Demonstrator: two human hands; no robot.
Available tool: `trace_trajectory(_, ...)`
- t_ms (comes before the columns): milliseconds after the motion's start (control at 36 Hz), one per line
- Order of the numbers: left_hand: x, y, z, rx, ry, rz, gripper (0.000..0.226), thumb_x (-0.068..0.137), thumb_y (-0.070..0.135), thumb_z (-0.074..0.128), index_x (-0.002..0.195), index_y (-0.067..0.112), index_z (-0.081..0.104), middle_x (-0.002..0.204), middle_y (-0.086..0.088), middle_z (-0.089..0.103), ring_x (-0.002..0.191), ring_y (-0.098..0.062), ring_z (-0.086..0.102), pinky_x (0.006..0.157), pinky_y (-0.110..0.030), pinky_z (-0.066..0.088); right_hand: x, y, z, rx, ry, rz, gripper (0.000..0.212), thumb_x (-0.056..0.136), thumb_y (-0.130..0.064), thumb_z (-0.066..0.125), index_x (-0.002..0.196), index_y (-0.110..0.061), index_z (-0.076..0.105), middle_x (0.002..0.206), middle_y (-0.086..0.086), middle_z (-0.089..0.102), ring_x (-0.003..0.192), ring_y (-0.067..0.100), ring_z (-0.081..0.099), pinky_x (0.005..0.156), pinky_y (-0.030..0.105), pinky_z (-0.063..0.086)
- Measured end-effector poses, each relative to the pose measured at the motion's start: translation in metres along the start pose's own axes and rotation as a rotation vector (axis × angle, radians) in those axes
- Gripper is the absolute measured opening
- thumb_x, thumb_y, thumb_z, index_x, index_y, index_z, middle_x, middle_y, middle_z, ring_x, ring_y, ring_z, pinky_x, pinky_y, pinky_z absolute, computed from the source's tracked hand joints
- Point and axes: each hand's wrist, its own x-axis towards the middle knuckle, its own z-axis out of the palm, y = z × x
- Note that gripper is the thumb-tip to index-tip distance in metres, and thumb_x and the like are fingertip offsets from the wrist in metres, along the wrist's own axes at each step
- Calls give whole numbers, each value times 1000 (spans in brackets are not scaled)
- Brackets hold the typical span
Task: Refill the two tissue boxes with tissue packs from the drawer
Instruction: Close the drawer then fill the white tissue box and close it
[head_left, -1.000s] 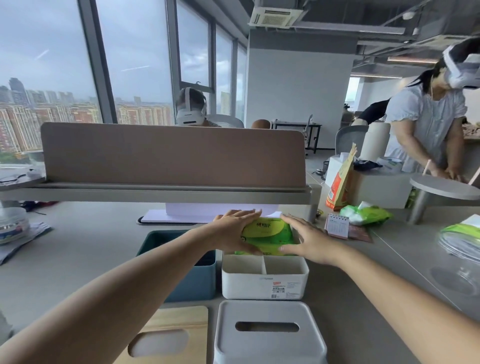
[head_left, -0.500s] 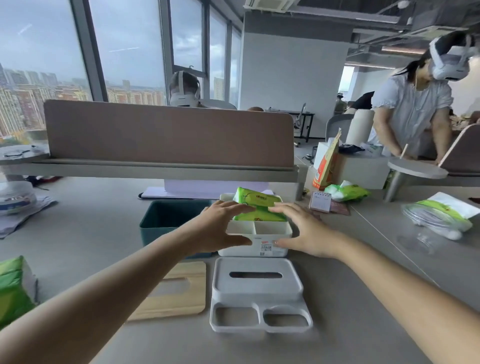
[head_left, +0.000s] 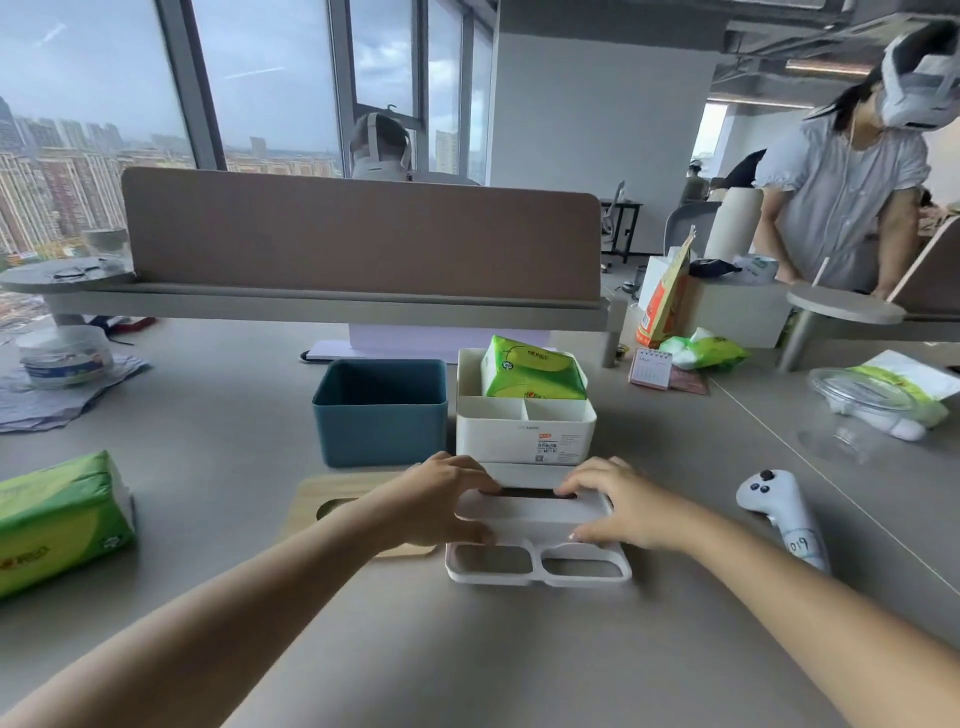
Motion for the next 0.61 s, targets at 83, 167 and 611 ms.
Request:
trace_trajectory(83, 3, 4, -1, 34, -35, -4, 62, 80, 52, 70, 136, 30, 52, 142, 12, 45, 122, -18, 37, 103, -40, 39, 2, -6, -5, -106, 2, 4, 53, 78, -52, 70, 127, -38, 56, 119, -19, 43, 113, 7, 31, 100, 31, 23)
trace_trajectory(167, 4, 6, -1, 50, -38, -6, 59, 80, 51, 70, 132, 28, 55, 140, 12, 44, 124, -18, 36, 102, -41, 39, 2, -9, -8, -120, -32, 8, 52, 79, -53, 69, 126, -35, 58, 115, -16, 42, 109, 7, 30, 99, 30, 23)
trace_trajectory(611, -7, 22, -34, 20, 160, 84, 60, 74, 62, 69, 124, 32, 58, 135, 16, 46, 121, -10, 33, 103, -35, 39, -23, -21, -55, -117, 87, -108, 49, 77, -49, 73, 121, -32, 59, 118, -16, 42, 116, 6, 35, 102, 26, 26)
